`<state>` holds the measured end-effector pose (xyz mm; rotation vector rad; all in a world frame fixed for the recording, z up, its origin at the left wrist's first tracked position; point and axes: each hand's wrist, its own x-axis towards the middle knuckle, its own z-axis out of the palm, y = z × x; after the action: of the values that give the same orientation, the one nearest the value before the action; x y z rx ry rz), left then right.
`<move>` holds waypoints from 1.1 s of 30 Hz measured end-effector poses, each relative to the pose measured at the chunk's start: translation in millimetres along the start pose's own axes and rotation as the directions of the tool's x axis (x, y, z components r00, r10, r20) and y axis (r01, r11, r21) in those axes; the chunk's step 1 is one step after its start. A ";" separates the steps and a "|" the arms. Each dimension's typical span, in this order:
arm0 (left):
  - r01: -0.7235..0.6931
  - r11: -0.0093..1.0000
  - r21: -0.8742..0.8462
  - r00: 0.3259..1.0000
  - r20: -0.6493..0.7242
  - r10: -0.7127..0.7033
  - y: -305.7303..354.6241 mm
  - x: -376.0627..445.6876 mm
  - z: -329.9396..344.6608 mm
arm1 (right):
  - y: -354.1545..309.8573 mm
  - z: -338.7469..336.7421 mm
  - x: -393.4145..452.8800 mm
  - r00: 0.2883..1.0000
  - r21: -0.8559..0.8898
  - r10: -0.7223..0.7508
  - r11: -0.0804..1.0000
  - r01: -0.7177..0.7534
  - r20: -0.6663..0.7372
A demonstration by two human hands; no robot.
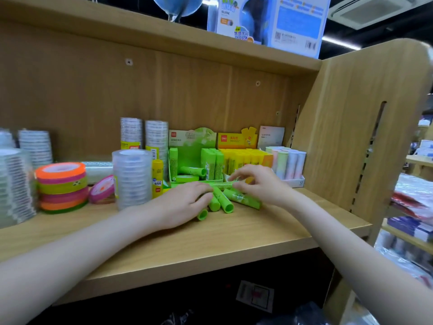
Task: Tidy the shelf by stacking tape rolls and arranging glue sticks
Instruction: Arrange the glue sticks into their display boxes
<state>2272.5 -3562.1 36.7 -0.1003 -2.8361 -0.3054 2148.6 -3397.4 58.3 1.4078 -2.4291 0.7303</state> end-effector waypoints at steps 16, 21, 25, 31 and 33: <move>0.007 0.999 -0.044 0.995 -0.098 -0.011 -27.0 2.4 7.7 | -25.3 26.7 104.0 0.972 -0.266 -0.234 0.938 0.224 -0.008; 0.035 0.994 -0.101 0.998 -0.052 -0.041 -28.1 4.1 7.0 | -29.7 11.7 110.9 0.970 -0.147 -0.172 0.978 0.147 -0.173; 0.021 0.995 -0.100 0.998 -0.062 -0.028 -26.0 2.7 5.8 | -34.2 24.5 110.2 0.983 -0.333 -0.176 0.931 0.152 -0.043; 0.070 0.997 -0.033 0.990 -0.120 -0.073 -23.9 4.1 6.7 | -30.1 26.1 91.6 0.973 -0.287 -0.157 0.952 0.104 -0.169; 0.101 0.994 0.030 0.982 -0.160 -0.095 -24.4 7.8 8.8 | -27.9 24.7 84.9 0.977 -0.305 -0.148 0.947 0.095 -0.154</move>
<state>2260.2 -3583.7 25.9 0.0690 -2.6915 -0.2669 2130.6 -3484.9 83.2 1.3011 -2.1845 0.4185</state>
